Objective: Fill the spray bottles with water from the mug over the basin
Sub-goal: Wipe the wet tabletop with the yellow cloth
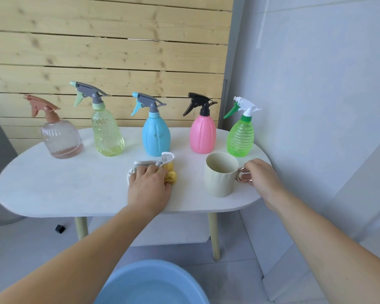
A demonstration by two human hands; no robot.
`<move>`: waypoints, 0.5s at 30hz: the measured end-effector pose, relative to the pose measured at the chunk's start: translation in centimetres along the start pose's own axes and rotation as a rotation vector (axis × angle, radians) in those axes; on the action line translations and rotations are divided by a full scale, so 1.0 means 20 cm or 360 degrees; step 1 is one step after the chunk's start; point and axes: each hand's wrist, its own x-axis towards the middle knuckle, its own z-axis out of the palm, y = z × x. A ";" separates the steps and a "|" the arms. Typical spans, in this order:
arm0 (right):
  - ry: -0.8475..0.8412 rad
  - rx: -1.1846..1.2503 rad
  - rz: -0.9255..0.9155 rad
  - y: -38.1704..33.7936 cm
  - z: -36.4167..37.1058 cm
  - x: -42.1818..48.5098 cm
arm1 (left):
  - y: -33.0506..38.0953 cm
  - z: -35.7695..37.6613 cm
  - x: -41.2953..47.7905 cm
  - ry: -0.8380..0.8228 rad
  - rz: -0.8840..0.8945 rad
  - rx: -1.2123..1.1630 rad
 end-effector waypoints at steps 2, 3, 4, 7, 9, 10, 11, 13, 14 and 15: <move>0.0015 -0.0062 -0.0068 -0.01 0.00 -0.02 | 0.01 -0.01 -0.01 -0.0021 -0.0012 -0.0035; 0.0047 -0.0104 -0.0122 -0.03 -0.01 -0.02 | 0.02 -0.02 -0.02 -0.0028 -0.0021 -0.0064; 0.0105 -0.0137 -0.0192 -0.05 -0.01 -0.03 | 0.03 -0.04 -0.02 -0.0039 -0.0034 -0.0094; 0.0207 -0.0075 -0.0330 -0.16 -0.03 0.00 | 0.09 -0.13 0.01 0.0011 -0.0087 -0.0342; 0.0065 0.0005 -0.0329 -0.26 -0.01 0.06 | 0.15 -0.18 0.08 0.0058 -0.0060 -0.0672; -0.0030 -0.0019 -0.0321 -0.31 0.01 0.10 | 0.18 -0.21 0.14 0.0029 -0.0057 -0.0876; -0.0125 -0.0065 -0.0306 -0.35 0.04 0.13 | 0.21 -0.23 0.20 -0.0054 -0.0086 -0.1088; -0.0321 -0.0200 -0.0239 -0.42 0.11 0.21 | 0.27 -0.25 0.34 -0.0292 -0.0209 -0.1411; -0.0411 -0.0273 -0.0190 -0.44 0.14 0.24 | 0.29 -0.24 0.39 -0.0390 -0.0260 -0.1478; -0.0488 -0.0335 -0.0144 -0.45 0.17 0.28 | 0.31 -0.22 0.44 -0.0465 -0.0290 -0.1485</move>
